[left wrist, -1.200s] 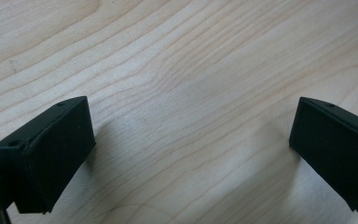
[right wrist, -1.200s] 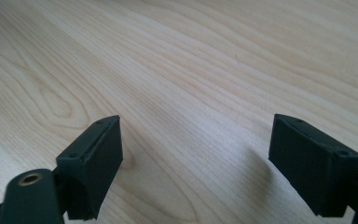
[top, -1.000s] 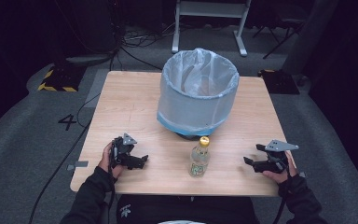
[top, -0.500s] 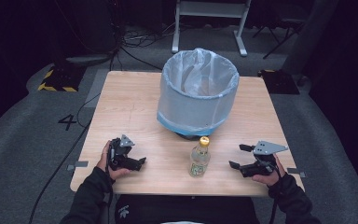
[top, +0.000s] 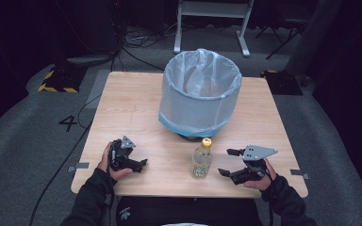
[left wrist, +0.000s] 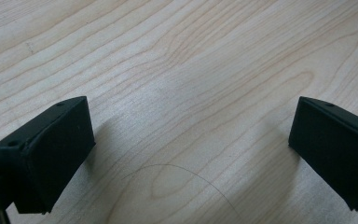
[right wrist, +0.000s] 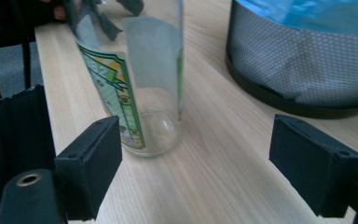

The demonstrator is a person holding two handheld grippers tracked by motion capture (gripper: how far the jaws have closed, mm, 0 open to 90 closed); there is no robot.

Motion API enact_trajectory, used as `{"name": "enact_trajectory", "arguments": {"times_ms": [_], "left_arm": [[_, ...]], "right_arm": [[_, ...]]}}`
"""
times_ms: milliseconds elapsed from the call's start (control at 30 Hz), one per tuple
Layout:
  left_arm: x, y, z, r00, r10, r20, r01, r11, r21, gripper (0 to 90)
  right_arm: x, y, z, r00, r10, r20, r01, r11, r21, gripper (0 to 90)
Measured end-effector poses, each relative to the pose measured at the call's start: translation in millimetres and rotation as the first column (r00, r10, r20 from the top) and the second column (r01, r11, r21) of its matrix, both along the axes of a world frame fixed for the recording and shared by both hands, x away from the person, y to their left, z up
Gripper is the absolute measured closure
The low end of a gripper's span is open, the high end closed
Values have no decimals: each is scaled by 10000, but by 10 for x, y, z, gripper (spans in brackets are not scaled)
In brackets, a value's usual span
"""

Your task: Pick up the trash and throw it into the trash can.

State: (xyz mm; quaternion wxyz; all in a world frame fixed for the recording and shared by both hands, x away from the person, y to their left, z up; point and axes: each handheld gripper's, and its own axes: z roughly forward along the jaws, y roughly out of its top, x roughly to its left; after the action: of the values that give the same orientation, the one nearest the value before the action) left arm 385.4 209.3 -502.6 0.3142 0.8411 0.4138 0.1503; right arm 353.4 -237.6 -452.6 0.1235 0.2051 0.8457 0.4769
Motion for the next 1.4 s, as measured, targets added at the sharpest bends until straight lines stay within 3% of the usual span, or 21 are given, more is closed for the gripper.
{"name": "enact_trajectory", "arguments": {"times_ms": [433,667,1000,1400], "left_arm": [[-1,1,-1,10000,6,-24,-6,10000,-20,3],[-1,2,0,10000,4,-25,-4,10000,-17,3],[-1,2,-1,10000,5,-25,-5,10000,-21,3],[-2,2,0,10000,7,-27,-7,10000,-21,3]], "right_arm": [[1,327,-25,9968,653,-451,-656,9978,-50,170],[26,418,-34,9954,898,-333,-903,9958,-142,170],[65,533,-53,9952,900,-393,-900,9959,37,171],[131,676,-120,9932,1041,-524,-1050,9943,-158,173]]}}
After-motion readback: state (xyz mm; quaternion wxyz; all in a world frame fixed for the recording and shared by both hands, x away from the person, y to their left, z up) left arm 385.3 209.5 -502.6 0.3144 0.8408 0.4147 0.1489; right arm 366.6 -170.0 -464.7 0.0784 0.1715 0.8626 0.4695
